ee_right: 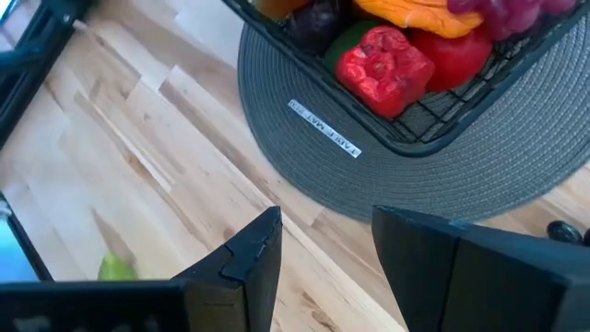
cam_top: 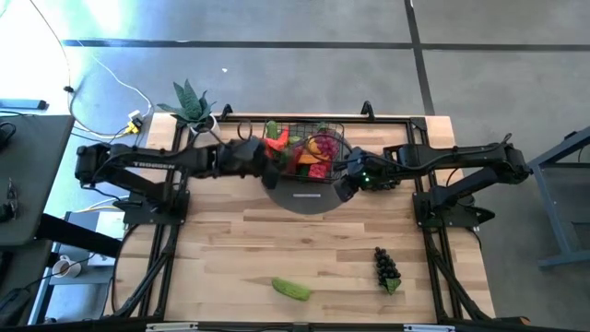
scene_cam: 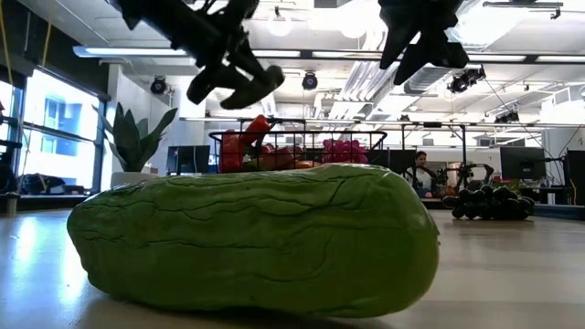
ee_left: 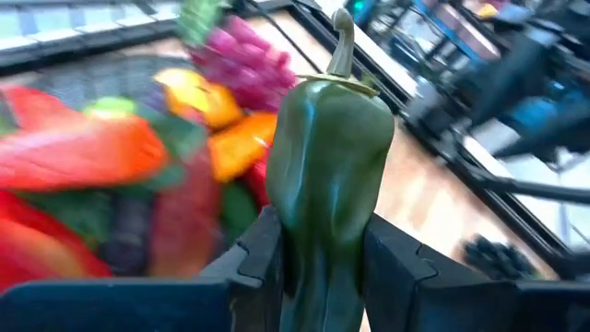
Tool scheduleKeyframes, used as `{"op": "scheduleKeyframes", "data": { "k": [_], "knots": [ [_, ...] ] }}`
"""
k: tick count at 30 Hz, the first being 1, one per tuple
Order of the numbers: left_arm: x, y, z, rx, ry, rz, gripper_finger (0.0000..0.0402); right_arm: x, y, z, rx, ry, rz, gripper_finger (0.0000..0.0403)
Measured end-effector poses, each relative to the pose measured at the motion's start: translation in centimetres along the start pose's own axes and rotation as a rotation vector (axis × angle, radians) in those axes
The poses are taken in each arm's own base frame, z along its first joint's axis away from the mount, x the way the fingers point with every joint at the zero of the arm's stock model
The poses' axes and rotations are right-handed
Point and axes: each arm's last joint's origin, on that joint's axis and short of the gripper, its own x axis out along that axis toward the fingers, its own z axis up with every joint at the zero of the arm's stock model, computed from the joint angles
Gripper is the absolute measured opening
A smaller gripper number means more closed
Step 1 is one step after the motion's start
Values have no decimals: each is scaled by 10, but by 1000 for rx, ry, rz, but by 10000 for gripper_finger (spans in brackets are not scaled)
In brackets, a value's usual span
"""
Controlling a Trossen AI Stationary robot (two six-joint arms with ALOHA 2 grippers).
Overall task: Build produce basket
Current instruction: Put the green chili pepper into the wire basket
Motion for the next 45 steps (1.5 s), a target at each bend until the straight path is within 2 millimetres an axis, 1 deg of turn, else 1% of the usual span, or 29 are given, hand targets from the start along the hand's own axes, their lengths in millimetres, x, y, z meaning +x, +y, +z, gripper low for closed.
{"op": "scheduleKeyframes", "data": {
  "k": [6, 10, 14, 21, 29, 33, 37, 41, 45],
  "knots": [
    [6, 23, 15, 69, -39, 75, 92, 0, -1, 1, 63, -46, -35, 154],
    [11, 32, 20, 65, -52, 103, 92, 0, -2, 2, 93, -70, -51, 154],
    [25, 41, 15, 61, -21, 163, 92, 0, -2, 3, 126, -91, -64, 154],
    [44, 46, 12, 67, -34, 165, 92, 0, -3, 3, 180, -114, -76, 154],
    [52, 50, 8, 125, -23, 185, 95, 0, -3, 4, 228, -140, -88, 154],
    [53, 50, 7, 141, -14, 184, 111, 0, -3, 4, 238, -140, -88, 154],
    [53, 50, 8, 140, -17, 184, 137, 0, -3, 4, 250, -141, -87, 154],
    [53, 49, 9, 176, -22, 174, 165, 0, -3, 4, 250, -141, -87, 154],
    [53, 44, 15, 213, -31, 149, 191, 0, -3, 4, 250, -141, -87, 154]
  ]
}}
